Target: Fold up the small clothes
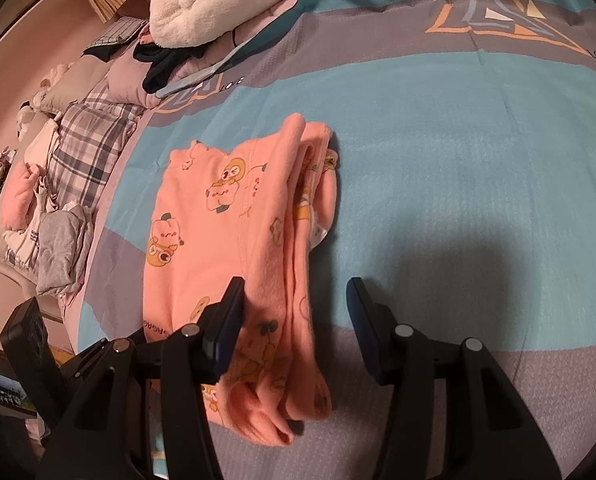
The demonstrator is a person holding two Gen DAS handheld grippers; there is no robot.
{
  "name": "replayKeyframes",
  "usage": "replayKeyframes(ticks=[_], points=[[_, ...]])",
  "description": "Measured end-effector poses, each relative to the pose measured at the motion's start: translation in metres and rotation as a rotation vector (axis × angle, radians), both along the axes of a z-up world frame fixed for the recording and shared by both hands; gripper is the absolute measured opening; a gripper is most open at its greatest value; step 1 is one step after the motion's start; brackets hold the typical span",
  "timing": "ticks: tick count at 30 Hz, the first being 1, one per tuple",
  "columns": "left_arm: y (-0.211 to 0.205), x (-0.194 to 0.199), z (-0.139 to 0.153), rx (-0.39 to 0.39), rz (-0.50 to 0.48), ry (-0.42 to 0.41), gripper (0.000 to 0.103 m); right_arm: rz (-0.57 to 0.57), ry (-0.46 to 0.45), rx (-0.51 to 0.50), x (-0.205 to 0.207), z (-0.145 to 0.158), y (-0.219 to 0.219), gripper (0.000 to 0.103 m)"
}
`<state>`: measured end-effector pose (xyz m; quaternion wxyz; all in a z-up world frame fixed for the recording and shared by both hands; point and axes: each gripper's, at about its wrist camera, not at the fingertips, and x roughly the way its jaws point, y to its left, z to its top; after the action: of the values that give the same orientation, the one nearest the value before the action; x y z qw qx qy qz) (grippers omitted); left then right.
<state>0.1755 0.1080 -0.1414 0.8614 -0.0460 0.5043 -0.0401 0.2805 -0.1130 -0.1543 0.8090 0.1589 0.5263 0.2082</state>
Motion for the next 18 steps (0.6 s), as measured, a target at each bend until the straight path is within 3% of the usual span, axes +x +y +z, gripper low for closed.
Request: replayKeyframes(ticks=[18], points=[[0.0,-0.004,0.0,0.001,0.008,0.005,0.042,0.082,-0.004,0.002,-0.02,0.006,0.011,0.059]])
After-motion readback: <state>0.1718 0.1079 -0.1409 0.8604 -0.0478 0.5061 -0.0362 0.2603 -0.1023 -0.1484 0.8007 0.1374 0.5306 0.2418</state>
